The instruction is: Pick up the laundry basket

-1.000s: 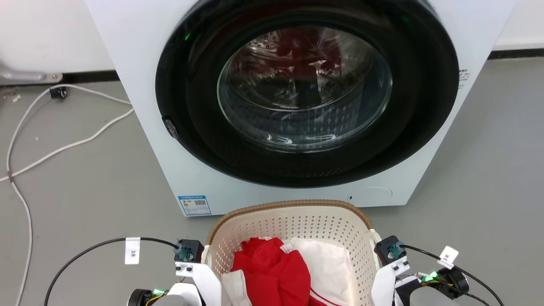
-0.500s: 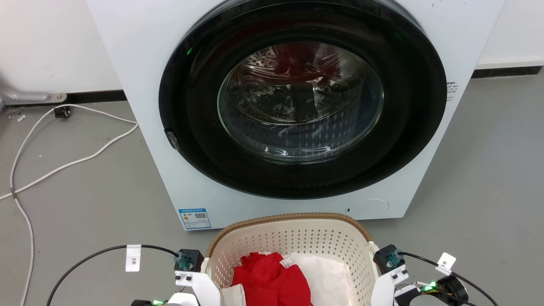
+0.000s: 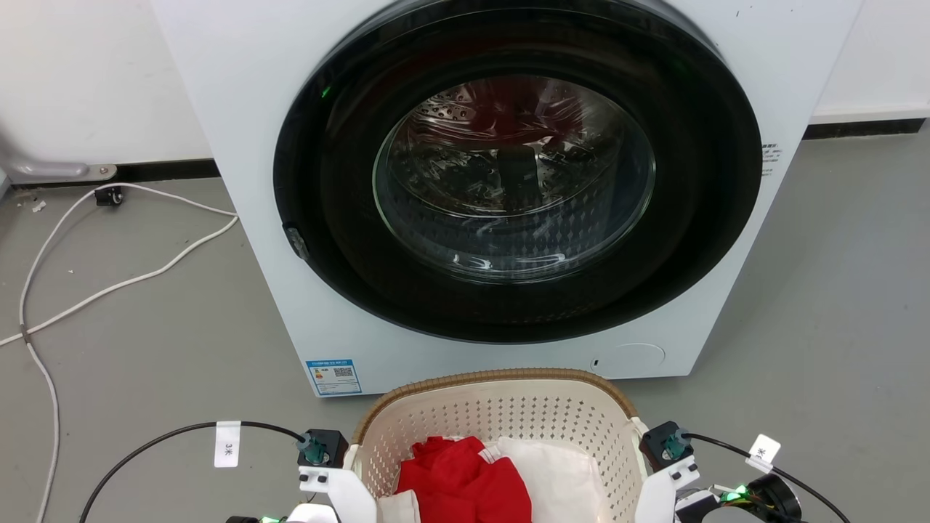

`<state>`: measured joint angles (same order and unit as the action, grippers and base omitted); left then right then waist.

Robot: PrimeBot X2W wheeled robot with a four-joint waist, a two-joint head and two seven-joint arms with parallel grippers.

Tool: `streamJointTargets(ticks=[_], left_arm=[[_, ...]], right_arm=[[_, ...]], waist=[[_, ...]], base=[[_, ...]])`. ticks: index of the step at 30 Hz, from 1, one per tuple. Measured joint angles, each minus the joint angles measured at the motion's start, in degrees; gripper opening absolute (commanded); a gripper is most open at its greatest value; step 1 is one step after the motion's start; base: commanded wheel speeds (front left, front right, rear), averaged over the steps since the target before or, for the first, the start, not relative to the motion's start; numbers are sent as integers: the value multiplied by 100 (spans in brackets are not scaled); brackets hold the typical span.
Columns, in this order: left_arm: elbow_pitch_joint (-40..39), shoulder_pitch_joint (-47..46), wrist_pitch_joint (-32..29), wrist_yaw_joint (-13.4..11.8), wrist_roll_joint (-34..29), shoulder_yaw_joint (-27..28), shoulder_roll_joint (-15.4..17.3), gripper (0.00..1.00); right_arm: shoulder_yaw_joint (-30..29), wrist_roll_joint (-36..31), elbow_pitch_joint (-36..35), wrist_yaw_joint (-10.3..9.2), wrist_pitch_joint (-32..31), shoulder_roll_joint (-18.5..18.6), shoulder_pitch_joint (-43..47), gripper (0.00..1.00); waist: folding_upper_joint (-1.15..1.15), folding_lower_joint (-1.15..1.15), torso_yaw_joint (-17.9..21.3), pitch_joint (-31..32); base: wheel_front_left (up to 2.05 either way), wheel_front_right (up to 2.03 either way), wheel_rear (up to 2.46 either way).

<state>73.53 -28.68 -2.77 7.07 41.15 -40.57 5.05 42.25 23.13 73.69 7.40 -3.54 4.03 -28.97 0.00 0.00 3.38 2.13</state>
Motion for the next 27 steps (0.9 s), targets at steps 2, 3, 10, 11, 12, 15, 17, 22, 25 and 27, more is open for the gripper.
streamJointTargets(ticks=[2,3,10,11,12,15,17,22,25,27], left_arm=[[0,0,0,0,33,-22,1,0],[0,0,0,0,47,-34,2,0],[1,-1,21,0,146,-123,10,0],[1,-1,24,0,157,-135,10,0],[1,-1,27,0,172,-147,12,0],[2,-1,42,0,199,-182,14,0],[3,-1,44,0,236,-203,15,0],[4,-2,47,0,302,-259,18,0],[4,-3,49,0,349,-299,20,0],[4,-4,51,0,368,-322,22,0]], right_arm=[[33,27,2,0,0,5,-1,0],[49,60,2,0,0,10,-1,0],[156,171,7,0,1,34,-10,0],[171,198,8,0,1,37,-10,0],[187,214,8,0,2,41,-10,0],[231,261,8,0,3,46,-11,0],[260,280,9,0,4,49,-12,0],[323,345,11,0,4,59,-25,0],[357,370,12,0,7,69,-31,0],[375,400,13,0,7,73,-32,0]], waist=[[0,0,4,-7],[0,0,6,-11],[0,0,20,-25],[0,0,20,-25],[0,0,20,-26],[0,0,19,-29],[0,0,18,-36],[0,1,19,-54],[0,1,18,-59],[0,1,15,-61]], base=[[0,0,0],[0,0,0],[0,0,0],[0,0,0],[0,0,0],[0,0,0],[0,0,0],[0,0,0],[0,0,0],[0,0,0]])
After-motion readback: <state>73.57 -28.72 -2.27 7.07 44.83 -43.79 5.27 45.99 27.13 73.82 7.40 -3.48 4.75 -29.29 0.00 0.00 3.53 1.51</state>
